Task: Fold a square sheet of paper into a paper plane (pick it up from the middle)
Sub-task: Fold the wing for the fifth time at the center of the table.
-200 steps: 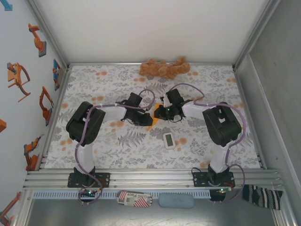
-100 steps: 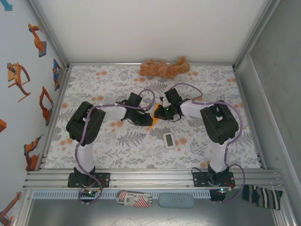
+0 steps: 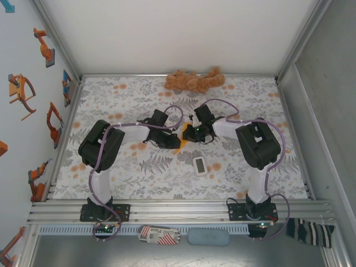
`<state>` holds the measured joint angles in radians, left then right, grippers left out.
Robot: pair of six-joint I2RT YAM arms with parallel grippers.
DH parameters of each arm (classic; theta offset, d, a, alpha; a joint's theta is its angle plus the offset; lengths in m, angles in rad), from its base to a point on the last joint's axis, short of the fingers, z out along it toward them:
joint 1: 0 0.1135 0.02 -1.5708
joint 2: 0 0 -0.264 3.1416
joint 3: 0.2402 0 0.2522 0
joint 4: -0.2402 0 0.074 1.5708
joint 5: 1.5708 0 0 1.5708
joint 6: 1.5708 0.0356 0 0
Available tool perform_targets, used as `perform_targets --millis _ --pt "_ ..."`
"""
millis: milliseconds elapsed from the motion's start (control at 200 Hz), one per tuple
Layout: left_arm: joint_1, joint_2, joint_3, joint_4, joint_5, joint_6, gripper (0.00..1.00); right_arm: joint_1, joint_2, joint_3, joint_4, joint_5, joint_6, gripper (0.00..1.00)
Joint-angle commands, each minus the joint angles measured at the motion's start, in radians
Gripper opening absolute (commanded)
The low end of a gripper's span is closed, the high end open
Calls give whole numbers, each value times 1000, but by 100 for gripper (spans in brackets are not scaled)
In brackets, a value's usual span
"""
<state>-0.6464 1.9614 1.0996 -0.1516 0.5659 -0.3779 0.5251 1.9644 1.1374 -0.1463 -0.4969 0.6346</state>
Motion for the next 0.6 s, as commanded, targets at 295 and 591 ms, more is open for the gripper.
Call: perform_targets --millis 295,591 --pt "0 1 -9 -90 -40 4 18 6 45 37 -104 64 -40 12" --pt "-1 -203 -34 -139 -156 -27 41 5 52 39 -110 63 -42 12"
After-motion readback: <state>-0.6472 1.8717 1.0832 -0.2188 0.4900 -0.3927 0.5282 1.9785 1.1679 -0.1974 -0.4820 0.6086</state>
